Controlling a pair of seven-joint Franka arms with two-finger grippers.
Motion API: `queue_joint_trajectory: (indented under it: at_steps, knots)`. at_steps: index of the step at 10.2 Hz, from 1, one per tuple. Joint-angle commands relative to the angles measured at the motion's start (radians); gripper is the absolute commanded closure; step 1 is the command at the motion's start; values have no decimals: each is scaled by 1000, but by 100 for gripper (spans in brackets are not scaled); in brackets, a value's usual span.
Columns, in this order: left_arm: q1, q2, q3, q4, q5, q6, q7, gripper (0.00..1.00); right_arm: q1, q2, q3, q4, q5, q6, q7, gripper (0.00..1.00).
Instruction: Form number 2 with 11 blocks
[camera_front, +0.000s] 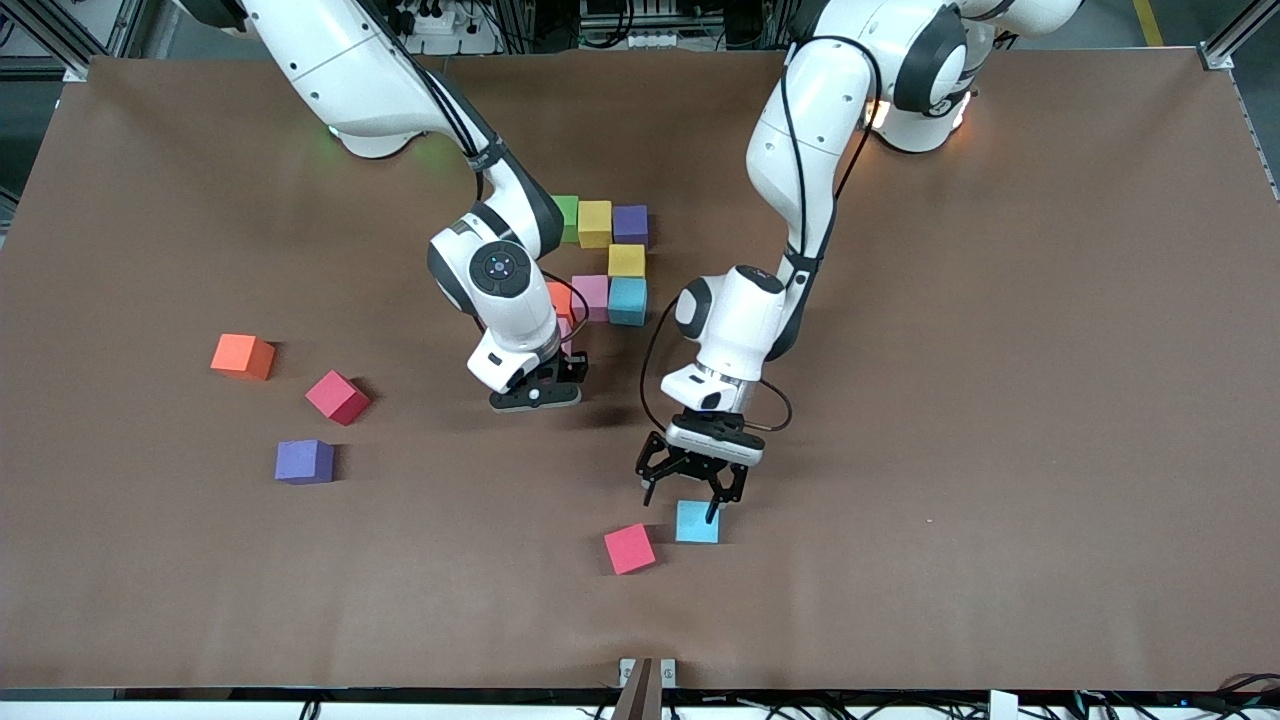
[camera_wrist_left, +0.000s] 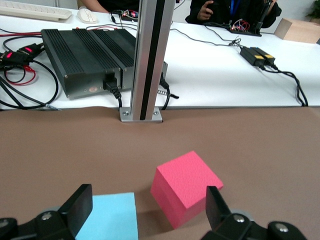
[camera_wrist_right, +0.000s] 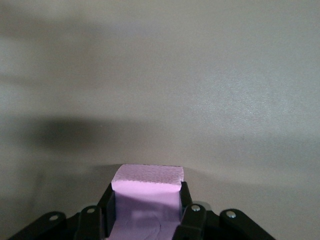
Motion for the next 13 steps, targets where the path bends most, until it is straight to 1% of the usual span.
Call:
queue_joint_trajectory:
  at_steps: [1, 3, 5, 7, 9, 10, 11, 12, 13]
  knots:
    - [2, -59, 10, -23, -33, -18, -2, 0, -20, -30, 15, -52, -21, 7, -6, 100]
    - [6, -104, 7, -25, -35, -27, -4, 0, -20, -33, 15, -52, -21, 7, -4, 100]
    - [41, -168, 4, -20, -36, -140, -42, 0, -22, -33, 15, -53, -21, 7, -4, 100]
    - [37, -202, 2, -28, -38, -156, -126, 0, -23, -42, 15, -67, -21, 10, -6, 100]
    - [9, -272, 1, -83, -56, -164, -298, 0, -23, -45, 15, -72, -21, 10, -4, 100]
    - [9, -333, -34, -148, -61, -164, -336, 0, -23, -45, 15, -72, -21, 10, -4, 100]
    - [9, -399, -45, -201, -64, -164, -402, 0, -23, -45, 15, -72, -20, 11, -3, 100]
    - [15, -458, -89, -253, -67, -164, -468, 0, -23, -45, 15, -72, -18, 11, -1, 100]
    - [26, -507, -135, -294, -68, -162, -575, 0, -23, -45, 17, -72, -18, 11, 0, 100]
